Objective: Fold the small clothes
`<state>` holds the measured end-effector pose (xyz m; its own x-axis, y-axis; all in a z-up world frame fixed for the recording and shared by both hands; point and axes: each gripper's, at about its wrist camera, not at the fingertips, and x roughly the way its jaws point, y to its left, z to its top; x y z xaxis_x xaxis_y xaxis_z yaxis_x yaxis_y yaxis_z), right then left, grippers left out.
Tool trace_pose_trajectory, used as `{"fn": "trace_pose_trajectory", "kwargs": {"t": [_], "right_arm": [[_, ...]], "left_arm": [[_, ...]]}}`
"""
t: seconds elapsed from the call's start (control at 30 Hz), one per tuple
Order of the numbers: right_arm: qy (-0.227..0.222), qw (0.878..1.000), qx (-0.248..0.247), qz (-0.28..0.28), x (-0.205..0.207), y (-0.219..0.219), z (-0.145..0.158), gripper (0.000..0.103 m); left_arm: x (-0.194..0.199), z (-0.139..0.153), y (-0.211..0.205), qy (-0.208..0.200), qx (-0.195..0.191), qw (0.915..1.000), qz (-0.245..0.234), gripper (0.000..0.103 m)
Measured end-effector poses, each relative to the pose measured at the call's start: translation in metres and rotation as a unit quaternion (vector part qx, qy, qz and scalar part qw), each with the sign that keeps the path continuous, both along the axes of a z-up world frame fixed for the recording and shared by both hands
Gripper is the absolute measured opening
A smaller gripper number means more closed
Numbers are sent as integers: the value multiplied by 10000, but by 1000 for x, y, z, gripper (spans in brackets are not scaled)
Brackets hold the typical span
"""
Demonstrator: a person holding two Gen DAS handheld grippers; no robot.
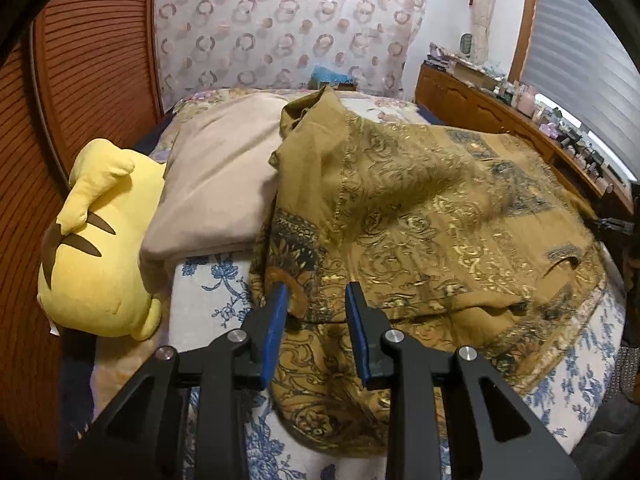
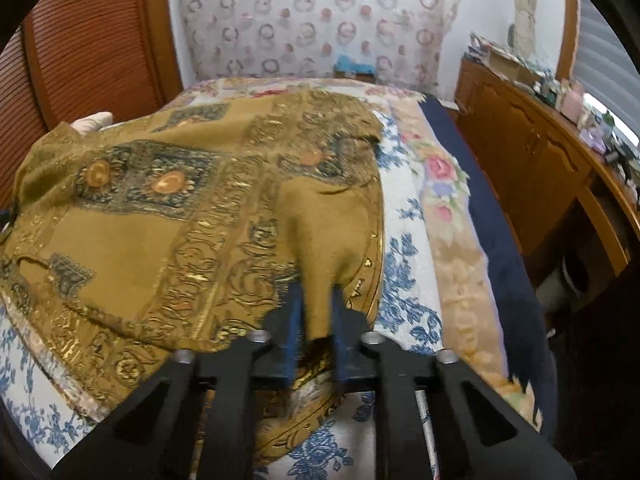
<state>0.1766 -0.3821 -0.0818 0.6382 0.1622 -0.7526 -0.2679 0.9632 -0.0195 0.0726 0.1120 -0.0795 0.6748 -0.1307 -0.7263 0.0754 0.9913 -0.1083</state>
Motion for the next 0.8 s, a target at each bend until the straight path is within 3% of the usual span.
{"fn": "trace_pose_trajectory", "kwargs": {"t": [0.1, 0.3, 0.37, 0.43, 0.7, 0.8], "right_arm": [[-220, 9997, -60, 63, -7, 4, 10, 1], [-685, 9972, 301, 64, -23, -2, 41, 0], [-706, 9967, 390, 101, -26, -4, 47, 0], [-675, 9971, 342, 122, -25, -4, 47, 0], [-699, 9967, 389, 111, -28, -10, 51, 0], [-736, 9964, 422, 96, -36, -15, 62, 0]], "left_arm": [[4, -6, 2, 126, 131, 9997, 143, 27], [5, -9, 5, 208, 75, 9997, 126, 26], [4, -7, 3, 119, 42, 9999, 14, 4], [2, -3, 2, 30, 52, 10000, -7, 0], [-34, 36, 4, -525, -371, 9978, -172, 0], [-47, 46, 6, -510, -508, 9971, -239, 0]]}}
